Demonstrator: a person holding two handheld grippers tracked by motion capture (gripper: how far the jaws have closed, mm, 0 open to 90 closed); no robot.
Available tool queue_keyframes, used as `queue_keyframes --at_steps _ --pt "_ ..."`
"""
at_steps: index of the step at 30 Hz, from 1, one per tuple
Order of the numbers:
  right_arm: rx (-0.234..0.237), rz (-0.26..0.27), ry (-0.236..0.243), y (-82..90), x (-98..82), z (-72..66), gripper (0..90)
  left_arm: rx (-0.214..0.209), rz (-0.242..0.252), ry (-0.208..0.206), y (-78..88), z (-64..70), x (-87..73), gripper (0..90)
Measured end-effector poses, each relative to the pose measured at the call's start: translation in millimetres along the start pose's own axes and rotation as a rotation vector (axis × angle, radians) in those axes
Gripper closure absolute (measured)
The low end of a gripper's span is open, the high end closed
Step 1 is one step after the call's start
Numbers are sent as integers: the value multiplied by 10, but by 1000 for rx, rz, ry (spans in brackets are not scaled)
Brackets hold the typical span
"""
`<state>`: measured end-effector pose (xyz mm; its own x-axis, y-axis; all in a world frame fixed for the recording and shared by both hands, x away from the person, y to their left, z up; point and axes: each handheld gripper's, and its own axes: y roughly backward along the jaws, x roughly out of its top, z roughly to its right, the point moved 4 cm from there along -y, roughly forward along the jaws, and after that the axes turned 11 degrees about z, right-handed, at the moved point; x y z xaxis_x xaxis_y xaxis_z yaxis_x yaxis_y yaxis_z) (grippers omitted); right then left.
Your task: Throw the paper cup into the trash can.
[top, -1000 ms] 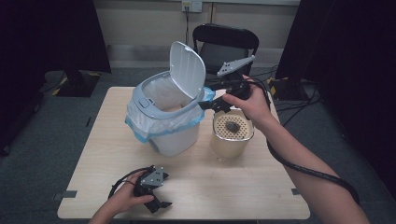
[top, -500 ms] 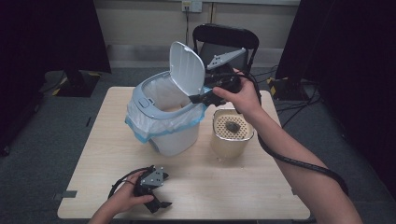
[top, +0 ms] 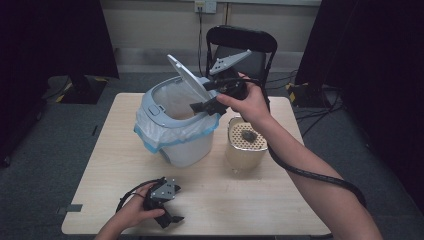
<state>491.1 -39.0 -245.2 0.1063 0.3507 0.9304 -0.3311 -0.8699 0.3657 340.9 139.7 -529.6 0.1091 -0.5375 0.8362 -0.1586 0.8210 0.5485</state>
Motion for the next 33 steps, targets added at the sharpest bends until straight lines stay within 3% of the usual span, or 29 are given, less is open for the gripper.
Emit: queue_keyframes --at_steps 16,22,33 --pt "56 18 -44 -194 6 -129 145 -1 3 -1 -1 -1 -1 0" --pt "84 2 -44 -264 -25 -178 277 -1 3 -1 -1 0 -1 0" --pt "70 -37 -37 -377 -69 -176 521 0 0 -1 1 0 1 0"
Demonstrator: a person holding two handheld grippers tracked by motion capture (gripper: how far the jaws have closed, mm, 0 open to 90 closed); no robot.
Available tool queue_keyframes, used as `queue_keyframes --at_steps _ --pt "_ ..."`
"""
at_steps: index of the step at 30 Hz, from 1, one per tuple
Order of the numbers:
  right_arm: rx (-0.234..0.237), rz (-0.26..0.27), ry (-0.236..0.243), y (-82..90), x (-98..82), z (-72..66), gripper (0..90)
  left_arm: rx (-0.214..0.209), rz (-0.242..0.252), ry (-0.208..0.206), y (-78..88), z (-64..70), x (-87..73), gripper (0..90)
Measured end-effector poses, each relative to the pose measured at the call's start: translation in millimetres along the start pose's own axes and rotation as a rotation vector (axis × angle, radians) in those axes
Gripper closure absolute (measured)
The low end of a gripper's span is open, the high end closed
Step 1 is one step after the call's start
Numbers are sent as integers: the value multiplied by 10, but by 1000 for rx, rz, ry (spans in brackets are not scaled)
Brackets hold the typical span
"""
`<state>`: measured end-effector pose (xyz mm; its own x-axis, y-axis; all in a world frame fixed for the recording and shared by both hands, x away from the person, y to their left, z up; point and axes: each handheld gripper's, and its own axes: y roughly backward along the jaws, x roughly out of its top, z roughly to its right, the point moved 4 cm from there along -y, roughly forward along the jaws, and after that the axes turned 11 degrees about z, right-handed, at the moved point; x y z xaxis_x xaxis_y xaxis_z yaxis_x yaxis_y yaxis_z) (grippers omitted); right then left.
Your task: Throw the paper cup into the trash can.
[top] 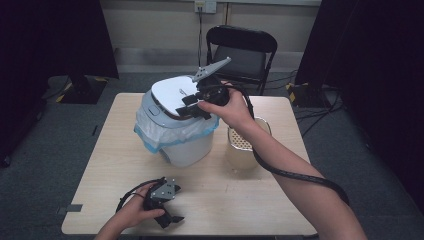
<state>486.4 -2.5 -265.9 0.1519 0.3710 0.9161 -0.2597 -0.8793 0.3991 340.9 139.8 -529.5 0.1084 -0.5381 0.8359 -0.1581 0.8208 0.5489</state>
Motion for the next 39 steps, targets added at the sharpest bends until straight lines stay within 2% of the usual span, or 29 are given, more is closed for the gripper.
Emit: queue_keyframes --at_steps 5,10,19,26,28,30,33,34,35,37,39 --pt "-14 -40 29 -79 -39 13 541 0 0 1 0 1 0 0" --pt "-41 -43 37 -133 -19 28 572 -1 0 1 0 1 0 0" --pt "-53 -81 97 -220 19 48 579 0 1 1 -1 1 0 0" --pt "-53 -69 76 -246 3 66 595 0 1 1 -1 1 -1 0" --pt "-55 -44 68 -253 -13 68 595 0 0 1 -1 1 -1 0" --pt "-55 -48 80 -251 -9 64 592 0 0 1 -1 2 -1 0" --pt "-45 -45 90 -251 -4 54 528 0 0 1 0 1 0 0" --pt "-35 -46 96 -256 -5 42 456 0 0 1 -1 1 0 0" --pt "-53 -53 107 -261 -9 38 359 0 0 1 0 1 0 0" --pt "-52 -43 80 -257 -19 37 345 0 0 1 0 0 0 0" --pt "-58 -39 80 -245 -27 36 289 1 0 0 0 0 0 0"
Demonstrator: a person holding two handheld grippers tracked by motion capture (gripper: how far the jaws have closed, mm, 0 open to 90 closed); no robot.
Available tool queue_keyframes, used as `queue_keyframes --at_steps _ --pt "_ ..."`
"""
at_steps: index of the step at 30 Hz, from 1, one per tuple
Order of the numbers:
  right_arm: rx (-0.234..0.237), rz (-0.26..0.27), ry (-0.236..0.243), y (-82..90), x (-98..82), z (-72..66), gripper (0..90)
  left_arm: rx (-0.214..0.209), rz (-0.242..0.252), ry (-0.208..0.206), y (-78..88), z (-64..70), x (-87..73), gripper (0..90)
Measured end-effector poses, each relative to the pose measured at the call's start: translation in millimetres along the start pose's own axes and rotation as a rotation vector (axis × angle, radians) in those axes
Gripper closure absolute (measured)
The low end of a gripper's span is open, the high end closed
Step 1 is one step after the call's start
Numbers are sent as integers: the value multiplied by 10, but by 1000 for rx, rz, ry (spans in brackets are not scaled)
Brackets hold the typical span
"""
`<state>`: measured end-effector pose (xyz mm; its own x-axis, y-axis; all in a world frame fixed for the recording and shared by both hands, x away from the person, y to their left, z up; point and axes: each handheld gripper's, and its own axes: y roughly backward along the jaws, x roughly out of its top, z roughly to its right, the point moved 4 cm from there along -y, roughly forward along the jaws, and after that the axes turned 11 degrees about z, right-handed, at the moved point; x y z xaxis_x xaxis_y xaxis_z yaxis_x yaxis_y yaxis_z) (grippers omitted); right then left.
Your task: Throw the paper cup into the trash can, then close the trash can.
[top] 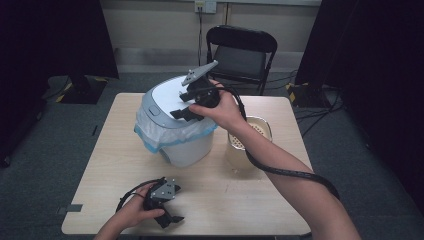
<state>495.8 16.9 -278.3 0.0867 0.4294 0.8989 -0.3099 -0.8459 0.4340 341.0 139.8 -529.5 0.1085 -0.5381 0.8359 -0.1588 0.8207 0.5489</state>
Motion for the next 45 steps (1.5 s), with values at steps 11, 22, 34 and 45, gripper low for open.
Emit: queue_keyframes --at_steps 11,22,34,45 --pt "-2 31 -23 150 20 -21 170 0 0 0 0 2 0 0" --pt "12 31 -32 301 -32 -58 147 -1 1 1 0 2 0 0" --pt "21 32 -44 434 -97 -53 145 -1 1 1 0 1 0 0" --pt "17 24 -31 640 -239 -88 145 -1 0 0 1 0 0 0"
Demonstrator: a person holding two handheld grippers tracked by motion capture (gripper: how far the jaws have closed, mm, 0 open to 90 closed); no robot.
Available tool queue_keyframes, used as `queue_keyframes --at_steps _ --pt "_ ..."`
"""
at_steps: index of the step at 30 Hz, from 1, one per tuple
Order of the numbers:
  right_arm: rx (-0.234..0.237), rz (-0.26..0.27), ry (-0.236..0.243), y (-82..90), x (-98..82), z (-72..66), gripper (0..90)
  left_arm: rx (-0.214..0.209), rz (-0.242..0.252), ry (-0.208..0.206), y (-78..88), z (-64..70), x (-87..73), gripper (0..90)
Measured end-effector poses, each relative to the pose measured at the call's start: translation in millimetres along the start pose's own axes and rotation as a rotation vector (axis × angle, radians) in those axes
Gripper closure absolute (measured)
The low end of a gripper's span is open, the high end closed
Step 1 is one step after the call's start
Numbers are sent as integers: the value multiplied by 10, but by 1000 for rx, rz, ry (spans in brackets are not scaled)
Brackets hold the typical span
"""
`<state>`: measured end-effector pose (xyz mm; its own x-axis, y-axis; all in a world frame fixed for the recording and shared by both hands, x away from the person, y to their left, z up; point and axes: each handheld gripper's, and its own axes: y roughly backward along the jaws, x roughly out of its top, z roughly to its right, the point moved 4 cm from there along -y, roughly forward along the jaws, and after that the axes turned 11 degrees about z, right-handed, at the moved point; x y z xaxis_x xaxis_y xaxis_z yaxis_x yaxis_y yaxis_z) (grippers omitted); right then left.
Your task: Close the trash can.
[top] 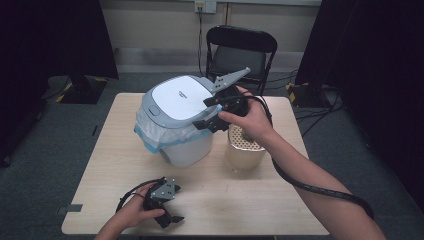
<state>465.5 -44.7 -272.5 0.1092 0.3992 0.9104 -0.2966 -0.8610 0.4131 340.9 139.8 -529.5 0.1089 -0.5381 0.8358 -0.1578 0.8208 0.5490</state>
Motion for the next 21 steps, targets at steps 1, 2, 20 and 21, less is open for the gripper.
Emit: queue_keyframes --at_steps 1,2,20,21 --pt "0 2 -4 18 -8 -4 145 -1 0 0 0 0 0 0" --pt "-2 4 -4 51 -22 -8 145 -1 0 1 0 0 0 0" --pt "-11 0 -18 305 -274 -24 147 0 -17 -2 -2 -12 9 0" --pt "-12 3 -21 315 -292 -24 146 0 -16 -4 -2 -13 9 0"
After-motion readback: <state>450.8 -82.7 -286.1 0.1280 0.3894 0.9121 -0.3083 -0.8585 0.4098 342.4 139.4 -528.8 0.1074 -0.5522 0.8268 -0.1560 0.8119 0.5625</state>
